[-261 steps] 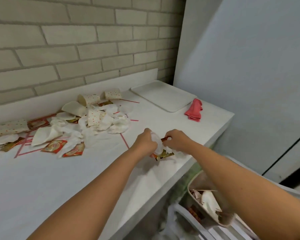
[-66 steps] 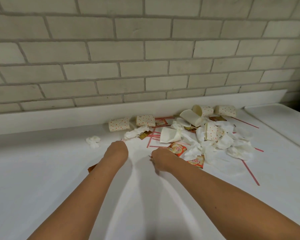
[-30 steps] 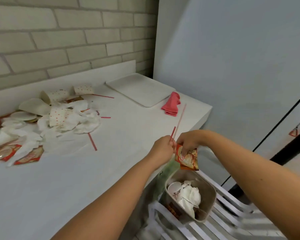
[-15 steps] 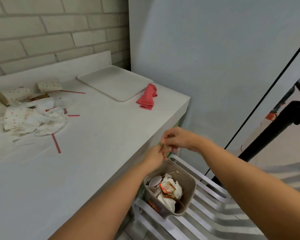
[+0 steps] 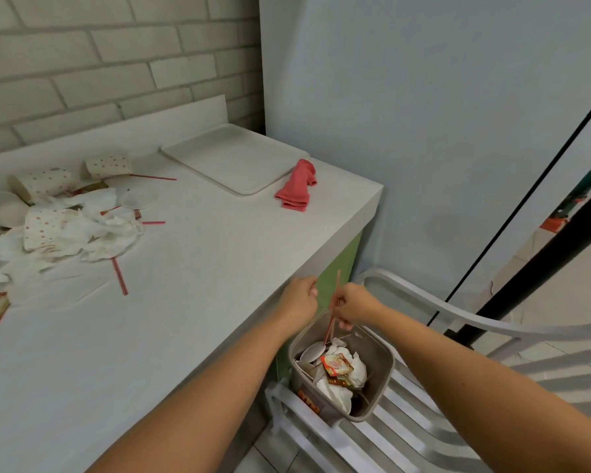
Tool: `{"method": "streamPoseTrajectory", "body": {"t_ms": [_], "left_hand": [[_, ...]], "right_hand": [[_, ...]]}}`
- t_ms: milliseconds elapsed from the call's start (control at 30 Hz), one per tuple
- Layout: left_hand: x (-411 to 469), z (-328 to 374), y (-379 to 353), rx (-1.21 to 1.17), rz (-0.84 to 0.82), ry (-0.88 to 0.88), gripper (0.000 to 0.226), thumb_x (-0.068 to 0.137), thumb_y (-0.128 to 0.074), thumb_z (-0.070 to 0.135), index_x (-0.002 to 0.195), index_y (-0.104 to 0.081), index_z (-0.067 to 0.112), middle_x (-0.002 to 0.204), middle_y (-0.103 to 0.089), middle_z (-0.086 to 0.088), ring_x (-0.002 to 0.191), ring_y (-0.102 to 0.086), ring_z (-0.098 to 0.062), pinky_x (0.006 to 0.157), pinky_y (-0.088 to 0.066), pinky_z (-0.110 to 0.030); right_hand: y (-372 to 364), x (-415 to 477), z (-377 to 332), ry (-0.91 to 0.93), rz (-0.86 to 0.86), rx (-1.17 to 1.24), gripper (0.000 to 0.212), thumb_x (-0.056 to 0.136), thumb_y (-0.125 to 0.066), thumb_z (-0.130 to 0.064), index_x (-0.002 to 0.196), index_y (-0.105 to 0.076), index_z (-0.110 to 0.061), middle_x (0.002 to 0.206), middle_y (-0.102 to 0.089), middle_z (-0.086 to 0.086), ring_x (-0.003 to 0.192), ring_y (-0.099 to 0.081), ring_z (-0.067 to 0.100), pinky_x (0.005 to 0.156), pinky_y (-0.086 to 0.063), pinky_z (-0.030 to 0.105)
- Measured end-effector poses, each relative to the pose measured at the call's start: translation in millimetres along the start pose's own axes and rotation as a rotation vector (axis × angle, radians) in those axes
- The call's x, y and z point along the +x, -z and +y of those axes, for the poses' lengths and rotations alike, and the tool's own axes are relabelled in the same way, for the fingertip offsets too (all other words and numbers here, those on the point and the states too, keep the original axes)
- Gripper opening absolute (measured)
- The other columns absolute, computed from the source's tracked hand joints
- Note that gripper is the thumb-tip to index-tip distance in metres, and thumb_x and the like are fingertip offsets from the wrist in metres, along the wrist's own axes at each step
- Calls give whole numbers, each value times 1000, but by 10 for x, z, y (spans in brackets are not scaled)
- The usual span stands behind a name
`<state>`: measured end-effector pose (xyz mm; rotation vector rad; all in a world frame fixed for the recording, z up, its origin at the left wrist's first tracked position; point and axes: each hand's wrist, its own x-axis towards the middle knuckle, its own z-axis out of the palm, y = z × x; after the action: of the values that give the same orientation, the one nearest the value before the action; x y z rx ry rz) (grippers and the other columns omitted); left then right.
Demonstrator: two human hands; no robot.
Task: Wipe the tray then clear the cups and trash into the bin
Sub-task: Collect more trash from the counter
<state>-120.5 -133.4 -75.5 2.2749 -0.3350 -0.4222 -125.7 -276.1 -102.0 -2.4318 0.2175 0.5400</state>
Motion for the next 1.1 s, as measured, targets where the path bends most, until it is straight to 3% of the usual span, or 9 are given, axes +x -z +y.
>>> {"method": "streamPoseTrajectory", "body": {"t_ms": [133,267,433,600,800,1100], "left_hand": [[-40,-52,110,-23,51,-53,37,99,-35,9,135,-44,8,132,-47,-11,122,-47,-21,98,-33,-22],[-125,-73,264,-90,87,-111,36,99,-34,5,131,-48,8,125,-49,-9,114,-52,-18,95,-37,-19],[-276,-110,549,-177,188,-162,30,98,-35,5,120,-56,8,107,-53,-1,87,-55,-12,82,-45,-18],[-434,-303,980,-106,367,-180,24,97,-42,10,114,-60,11,112,-57,1,91,-49,-7,77,-40,-12],[-726,-753,1660,-29,532,-56,23,96,-47,11,116,-58,11,121,-50,-5,103,-51,-13,85,-39,-15],[-1421,-1886,2714,12,776,222,16,91,-53,8,105,-62,10,118,-47,-7,107,-51,-20,88,-38,-20]], "right_hand": [[-139,35,-30,-80,-103,-18,27,93,-47,-5,119,-53,-2,57,-59,3,31,-53,0,46,-48,14],[-66,40,-179,-129,-137,-128,30,95,-43,-7,122,-54,0,61,-57,5,45,-53,13,51,-48,22],[81,-37,-710,-92,-260,-295,27,97,-46,-15,116,-56,2,60,-58,6,45,-50,13,41,-42,18],[134,-122,-1529,66,-305,-448,15,92,-53,-18,85,-60,-8,57,-57,4,44,-45,14,49,-36,21],[-153,-194,-2531,279,-271,-550,31,94,-51,-27,66,-56,-15,56,-49,1,47,-39,14,50,-34,21],[-1126,-231,-3788,534,-339,-574,18,92,-52,-25,92,-61,-9,72,-57,5,57,-47,17,48,-38,19]]}}
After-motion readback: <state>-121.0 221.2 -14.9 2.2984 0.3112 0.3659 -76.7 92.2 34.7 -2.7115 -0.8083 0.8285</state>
